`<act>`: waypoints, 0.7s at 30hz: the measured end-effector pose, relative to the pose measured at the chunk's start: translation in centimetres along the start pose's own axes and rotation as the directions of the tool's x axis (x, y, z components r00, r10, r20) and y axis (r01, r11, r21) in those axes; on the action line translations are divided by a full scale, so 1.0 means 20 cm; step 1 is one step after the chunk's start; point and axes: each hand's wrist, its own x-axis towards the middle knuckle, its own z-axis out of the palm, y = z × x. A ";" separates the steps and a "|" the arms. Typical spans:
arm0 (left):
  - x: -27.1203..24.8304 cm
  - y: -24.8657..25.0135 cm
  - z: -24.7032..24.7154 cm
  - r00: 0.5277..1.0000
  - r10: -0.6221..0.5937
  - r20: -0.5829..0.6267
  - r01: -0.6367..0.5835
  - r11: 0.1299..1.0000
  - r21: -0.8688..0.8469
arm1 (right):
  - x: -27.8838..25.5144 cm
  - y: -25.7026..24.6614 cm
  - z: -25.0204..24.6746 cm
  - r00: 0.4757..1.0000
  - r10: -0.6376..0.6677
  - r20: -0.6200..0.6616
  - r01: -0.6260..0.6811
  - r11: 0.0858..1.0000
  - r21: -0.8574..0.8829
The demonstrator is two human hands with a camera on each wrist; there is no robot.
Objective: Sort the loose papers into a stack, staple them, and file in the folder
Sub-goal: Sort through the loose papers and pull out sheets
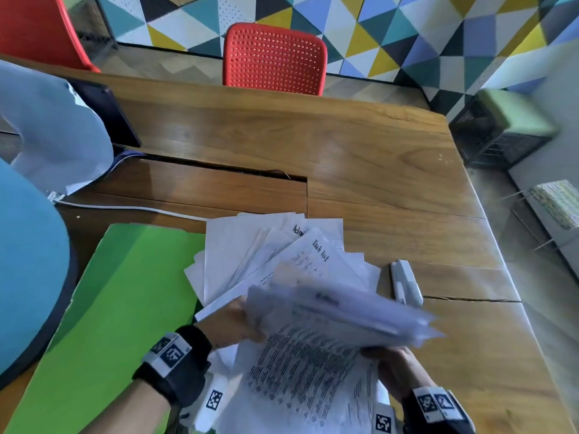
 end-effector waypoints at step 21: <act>0.17 -0.18 0.06 0.955 0.042 -0.294 -0.053 0.998 -0.030 | 0.07 0.06 -0.06 0.955 -0.042 -0.292 0.014 0.995 -0.097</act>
